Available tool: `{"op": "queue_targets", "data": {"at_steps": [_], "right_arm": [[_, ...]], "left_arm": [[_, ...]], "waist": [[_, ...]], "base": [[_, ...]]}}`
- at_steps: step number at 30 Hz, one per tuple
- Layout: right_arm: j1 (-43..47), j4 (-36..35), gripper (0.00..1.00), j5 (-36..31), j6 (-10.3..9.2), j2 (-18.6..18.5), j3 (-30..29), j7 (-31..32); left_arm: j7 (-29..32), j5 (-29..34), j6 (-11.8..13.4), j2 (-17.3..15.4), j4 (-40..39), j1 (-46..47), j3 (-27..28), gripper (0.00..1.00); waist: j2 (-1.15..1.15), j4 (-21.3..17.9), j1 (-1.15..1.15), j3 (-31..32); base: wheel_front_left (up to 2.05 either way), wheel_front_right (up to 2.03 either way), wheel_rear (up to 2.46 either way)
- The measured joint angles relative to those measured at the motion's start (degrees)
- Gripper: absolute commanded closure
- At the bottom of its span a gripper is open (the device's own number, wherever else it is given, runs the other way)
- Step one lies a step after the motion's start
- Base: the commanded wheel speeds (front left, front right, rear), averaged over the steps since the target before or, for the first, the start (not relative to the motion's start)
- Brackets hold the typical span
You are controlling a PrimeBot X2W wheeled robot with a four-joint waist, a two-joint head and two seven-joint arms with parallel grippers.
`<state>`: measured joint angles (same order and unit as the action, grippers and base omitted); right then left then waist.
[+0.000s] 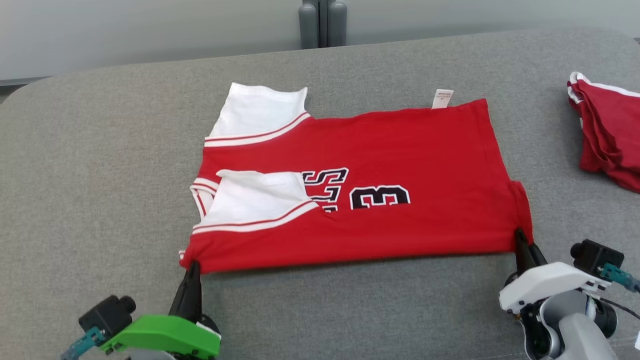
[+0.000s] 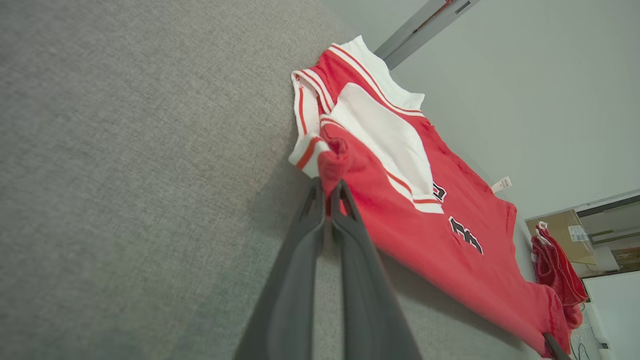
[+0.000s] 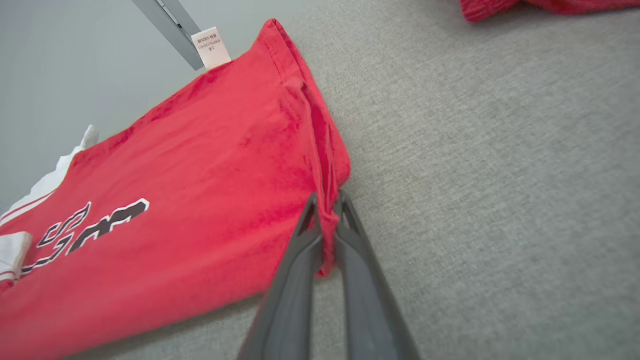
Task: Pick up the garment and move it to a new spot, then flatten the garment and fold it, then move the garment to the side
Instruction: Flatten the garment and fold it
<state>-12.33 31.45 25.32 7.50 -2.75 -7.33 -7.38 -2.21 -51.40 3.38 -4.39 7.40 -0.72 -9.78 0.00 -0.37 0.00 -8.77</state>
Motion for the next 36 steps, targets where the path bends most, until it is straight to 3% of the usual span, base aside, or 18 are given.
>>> {"op": "queue_targets", "data": {"at_steps": [8,9,10,11,12,13,16,21,26,30,36], "right_arm": [[7.79,-9.55,1.0,0.73,0.01,0.0,-1.82,5.0],[8.23,-10.0,0.81,0.74,0.01,-0.01,-1.93,5.34],[8.75,-10.47,0.58,0.74,0.01,-0.01,-1.93,5.67],[9.19,-10.84,0.17,0.74,0.0,0.0,-1.94,5.88],[9.56,-11.24,0.0,0.74,0.0,-0.01,-1.96,5.97],[10.0,-11.73,0.0,0.82,0.0,-0.01,-1.94,6.05],[11.23,-13.05,0.0,1.19,0.0,-0.03,-2.46,6.11],[12.04,-16.13,0.0,-0.42,0.0,-0.04,-3.82,6.09],[9.95,-19.87,0.0,-2.53,-0.01,-0.08,-3.93,6.72],[6.25,-22.29,0.0,-5.08,0.0,-0.07,-2.55,7.9],[-0.68,-23.34,0.0,-6.72,-0.01,-0.05,1.71,8.8]], "left_arm": [[3.26,-0.43,3.75,-0.26,-4.36,-8.02,-1.79,1.0],[3.39,-0.43,3.88,-0.2,-4.14,-8.15,-1.99,1.0],[3.39,-0.4,4.24,-0.14,-3.74,-8.27,-2.37,0.93],[3.39,-0.21,4.34,-0.12,-3.39,-8.38,-2.75,0.7],[3.36,0.07,4.5,-0.09,-3.28,-8.45,-2.93,0.35],[2.92,0.48,4.81,-0.05,-3.28,-8.51,-2.99,0.0],[2.15,1.96,5.81,-0.99,-3.69,-8.65,-2.65,0.0],[2.78,5.56,6.97,-5.73,-5.92,-7.19,-1.74,0.0],[6.87,10.18,6.47,-12.02,-8.46,4.16,-2.65,0.0],[12.95,13.39,3.55,-15.78,-6.8,17.85,-5.52,0.0],[22.54,16.77,-3.34,-19.33,3.01,38.21,-10.69,0.0]], "waist": [[0.0,0.69,0.0,0.46],[0.0,0.74,0.0,0.51],[0.0,0.77,0.0,0.61],[0.0,0.78,0.0,0.71],[0.0,0.78,0.0,0.79],[0.0,0.78,0.0,0.88],[0.0,0.62,0.0,1.03],[0.0,0.04,0.0,0.87],[0.0,-0.39,0.0,-0.25],[0.0,-0.86,0.0,-1.88],[0.0,-2.24,0.0,-5.53]], "base": [[0.0,0.0,0.0],[0.0,0.0,0.0],[0.0,0.0,0.0],[0.0,0.0,0.0],[0.0,0.0,0.0],[0.0,0.0,0.0],[0.0,0.0,0.0],[0.0,0.0,0.0],[0.0,0.0,0.0],[0.0,0.0,0.0],[0.0,0.0,0.0]]}}
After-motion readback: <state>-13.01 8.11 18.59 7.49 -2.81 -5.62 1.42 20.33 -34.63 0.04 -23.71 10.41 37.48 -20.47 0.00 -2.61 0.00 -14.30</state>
